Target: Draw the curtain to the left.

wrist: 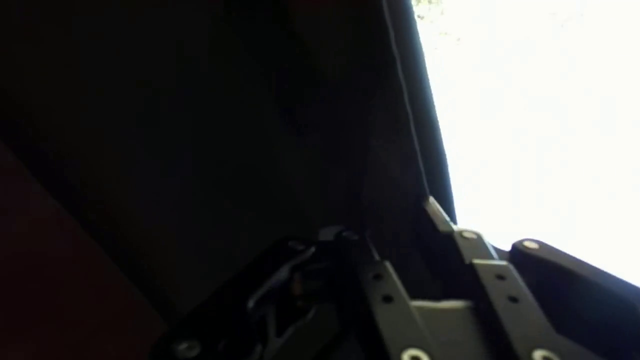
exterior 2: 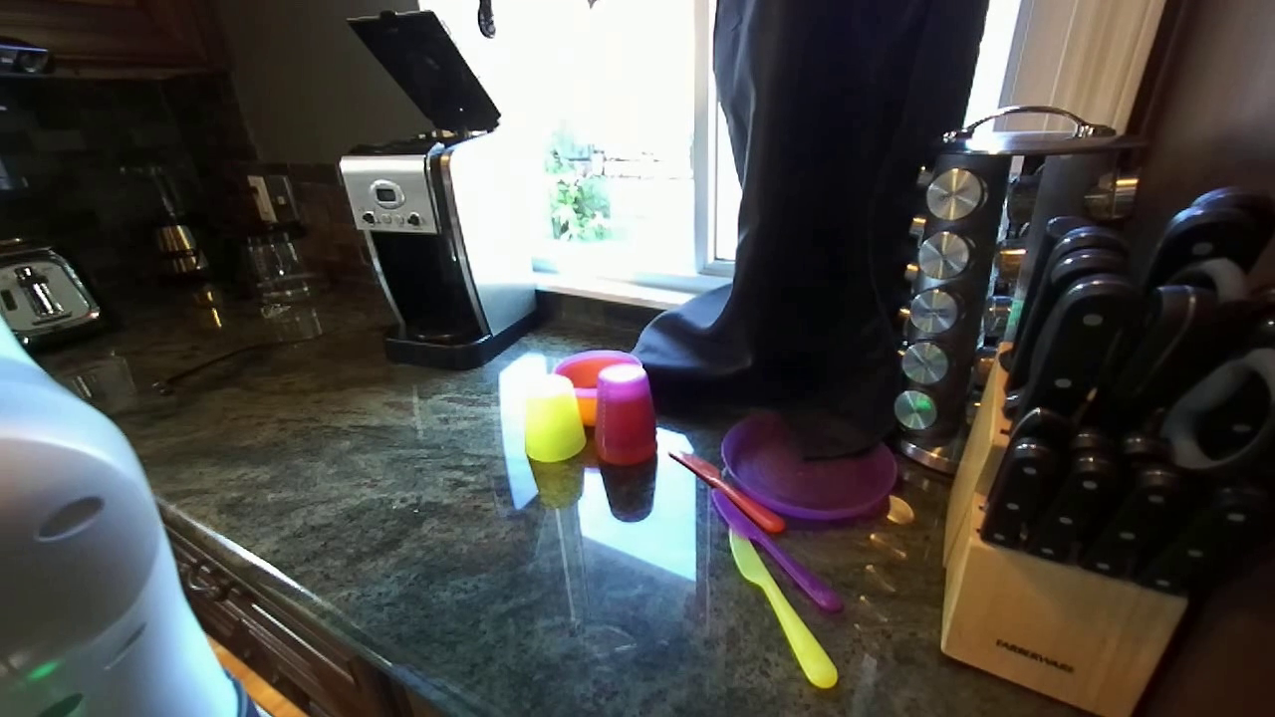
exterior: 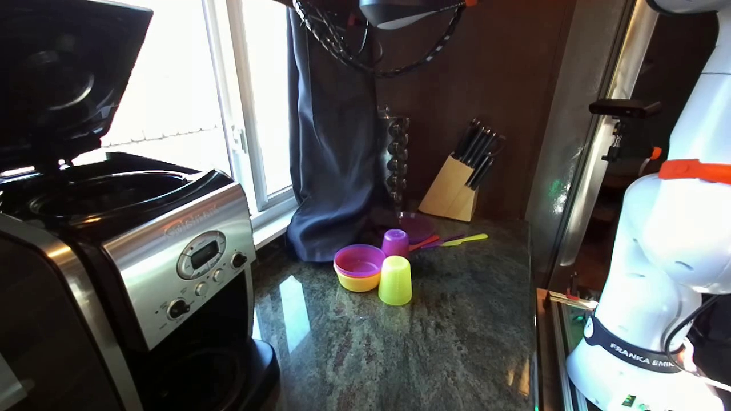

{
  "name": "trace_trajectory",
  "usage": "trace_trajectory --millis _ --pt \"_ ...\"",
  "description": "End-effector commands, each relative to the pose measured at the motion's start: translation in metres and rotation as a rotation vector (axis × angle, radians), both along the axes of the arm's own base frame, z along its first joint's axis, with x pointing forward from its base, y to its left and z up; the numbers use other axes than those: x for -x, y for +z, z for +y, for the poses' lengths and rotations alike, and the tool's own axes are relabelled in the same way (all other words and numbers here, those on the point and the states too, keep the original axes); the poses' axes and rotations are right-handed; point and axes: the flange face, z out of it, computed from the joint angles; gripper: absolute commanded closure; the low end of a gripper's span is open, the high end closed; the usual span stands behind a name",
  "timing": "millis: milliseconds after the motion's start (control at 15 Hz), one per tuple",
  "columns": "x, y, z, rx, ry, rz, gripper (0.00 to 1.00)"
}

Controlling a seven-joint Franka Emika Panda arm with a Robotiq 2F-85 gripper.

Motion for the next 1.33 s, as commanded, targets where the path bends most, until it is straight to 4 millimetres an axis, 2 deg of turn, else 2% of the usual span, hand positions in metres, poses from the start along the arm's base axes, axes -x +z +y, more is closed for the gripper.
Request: trace_trajectory --millis 0,333,600,667,800,1067,1267 --pt "-0.002 -0.003 0.012 0.003 -0.021 -0.005 0.35" --pt "-0.009 -0.015 0.02 0.013 -0.075 0.01 0.0" --pt "-0.016 -0.024 0.013 0.012 -0.148 0.016 0.0" --pt "-0.018 -0.026 0.011 0.014 -0.163 0.02 0.22" --pt "-0.02 -0.031 0.008 0.016 -0.184 0.026 0.26" --pt "-0.023 -0.031 0.004 0.014 -0.195 0.027 0.58" --pt "-0.015 -0.019 0.006 0.0 -0.182 0.013 0.81"
